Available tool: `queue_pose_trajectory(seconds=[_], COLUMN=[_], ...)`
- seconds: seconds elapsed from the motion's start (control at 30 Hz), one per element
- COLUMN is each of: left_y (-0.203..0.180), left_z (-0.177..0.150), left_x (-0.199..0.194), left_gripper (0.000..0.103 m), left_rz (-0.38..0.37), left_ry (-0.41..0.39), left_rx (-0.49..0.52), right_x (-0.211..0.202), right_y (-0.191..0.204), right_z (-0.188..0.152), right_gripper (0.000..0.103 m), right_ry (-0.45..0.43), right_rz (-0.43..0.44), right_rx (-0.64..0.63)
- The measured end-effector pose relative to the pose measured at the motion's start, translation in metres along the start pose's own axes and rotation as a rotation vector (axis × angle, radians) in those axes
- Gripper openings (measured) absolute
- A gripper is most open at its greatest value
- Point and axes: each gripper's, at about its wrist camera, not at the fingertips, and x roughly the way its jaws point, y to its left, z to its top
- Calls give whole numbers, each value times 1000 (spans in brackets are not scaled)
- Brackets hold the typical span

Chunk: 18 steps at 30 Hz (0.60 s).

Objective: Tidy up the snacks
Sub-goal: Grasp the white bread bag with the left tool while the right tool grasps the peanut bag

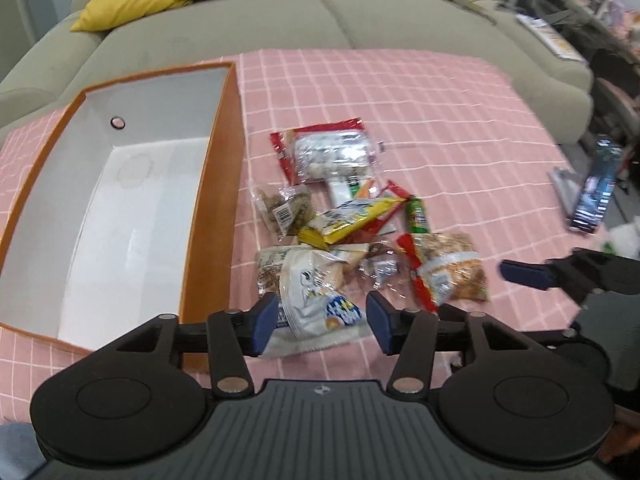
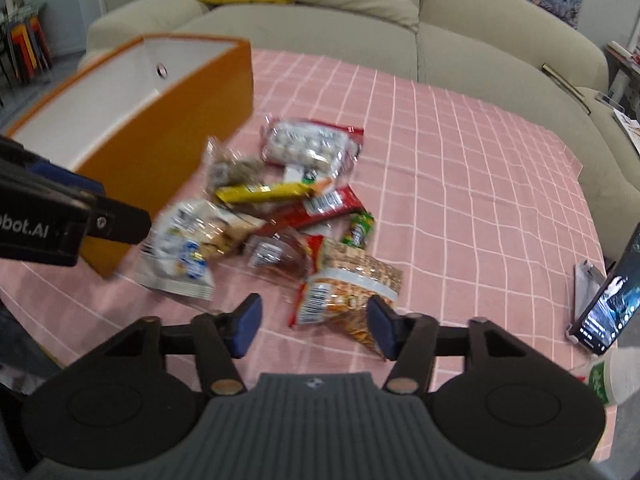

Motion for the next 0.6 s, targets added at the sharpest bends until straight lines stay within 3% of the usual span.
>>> queue_pose_trajectory(seconds=[0.23,0.6], left_y=[-6,-9], left_z=[9,14], left_x=[36,76], left_gripper=[72,76], left_rz=[63,124], left_ry=[59,150], left_rx=[-20,37], right_x=[35,60], right_y=[-8,-9], right_z=[10,17], right_gripper=[76,81], right_ry=[75,137], right_rz=[-1,-1], right_rx=[-1,5])
